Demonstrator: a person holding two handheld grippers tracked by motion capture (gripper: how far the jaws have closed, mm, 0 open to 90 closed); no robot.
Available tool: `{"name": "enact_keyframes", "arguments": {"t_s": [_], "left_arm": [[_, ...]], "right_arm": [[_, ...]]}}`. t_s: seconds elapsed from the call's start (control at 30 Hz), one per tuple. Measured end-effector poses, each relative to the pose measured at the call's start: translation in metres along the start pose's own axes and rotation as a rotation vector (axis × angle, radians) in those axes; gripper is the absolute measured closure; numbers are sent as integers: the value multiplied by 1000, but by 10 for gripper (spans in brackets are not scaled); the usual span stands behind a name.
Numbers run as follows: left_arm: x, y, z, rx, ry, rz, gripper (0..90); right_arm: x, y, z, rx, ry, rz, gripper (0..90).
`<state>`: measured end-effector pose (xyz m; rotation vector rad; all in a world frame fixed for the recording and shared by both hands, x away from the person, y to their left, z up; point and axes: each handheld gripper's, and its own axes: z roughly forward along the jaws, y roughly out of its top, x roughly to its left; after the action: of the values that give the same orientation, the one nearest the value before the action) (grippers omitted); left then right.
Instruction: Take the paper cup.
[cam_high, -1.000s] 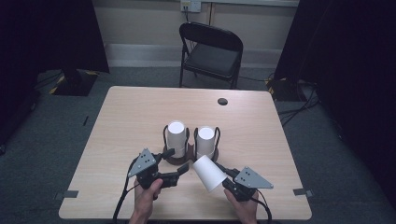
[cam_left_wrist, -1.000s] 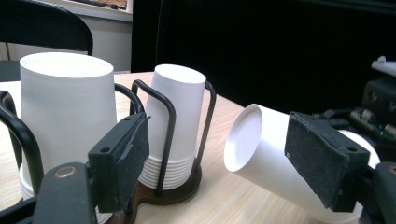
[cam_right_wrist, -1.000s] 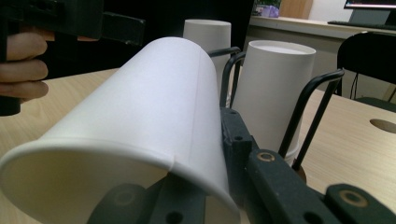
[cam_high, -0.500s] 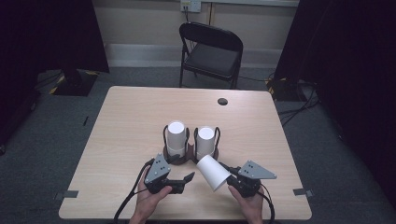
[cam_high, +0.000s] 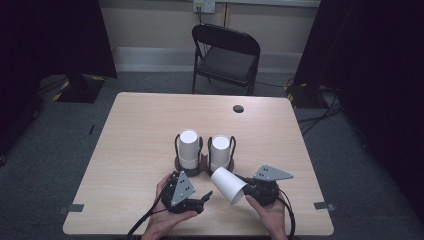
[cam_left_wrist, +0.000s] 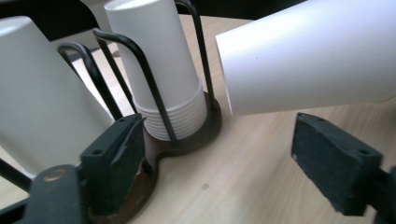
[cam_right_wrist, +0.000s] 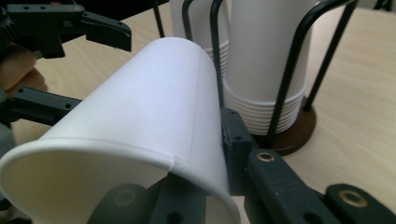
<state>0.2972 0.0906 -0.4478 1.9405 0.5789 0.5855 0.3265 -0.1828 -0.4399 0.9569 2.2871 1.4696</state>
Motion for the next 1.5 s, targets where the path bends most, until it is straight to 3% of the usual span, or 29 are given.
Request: {"name": "enact_keyframes", "arguments": {"t_s": [0.03,0.13,0.2,0.23,0.33,0.6,0.73,0.87,1.17,1.5], "left_arm": [[-2,-1,1,2,3,1,197],[-7,-3,3,29,9,60,205],[-9,-3,4,26,11,66,205],[-11,-2,5,30,16,104,209],[-14,0,7,28,12,149,221],[-26,-2,12,47,9,234,208],[-34,-4,14,57,30,296,200],[-37,-1,16,54,23,311,197],[-52,-2,23,68,57,394,152],[-63,5,27,81,59,464,147]], "right_arm": [[-1,0,1,8,15,11,878],[-3,2,2,34,42,40,878],[-4,4,3,62,47,40,878],[-5,6,3,77,48,41,878],[-6,8,5,113,60,36,878],[-6,13,11,193,92,39,876],[-7,15,16,248,101,48,876],[-5,18,18,284,121,43,876],[-1,23,24,363,140,32,876],[2,26,27,404,165,37,874]]}}
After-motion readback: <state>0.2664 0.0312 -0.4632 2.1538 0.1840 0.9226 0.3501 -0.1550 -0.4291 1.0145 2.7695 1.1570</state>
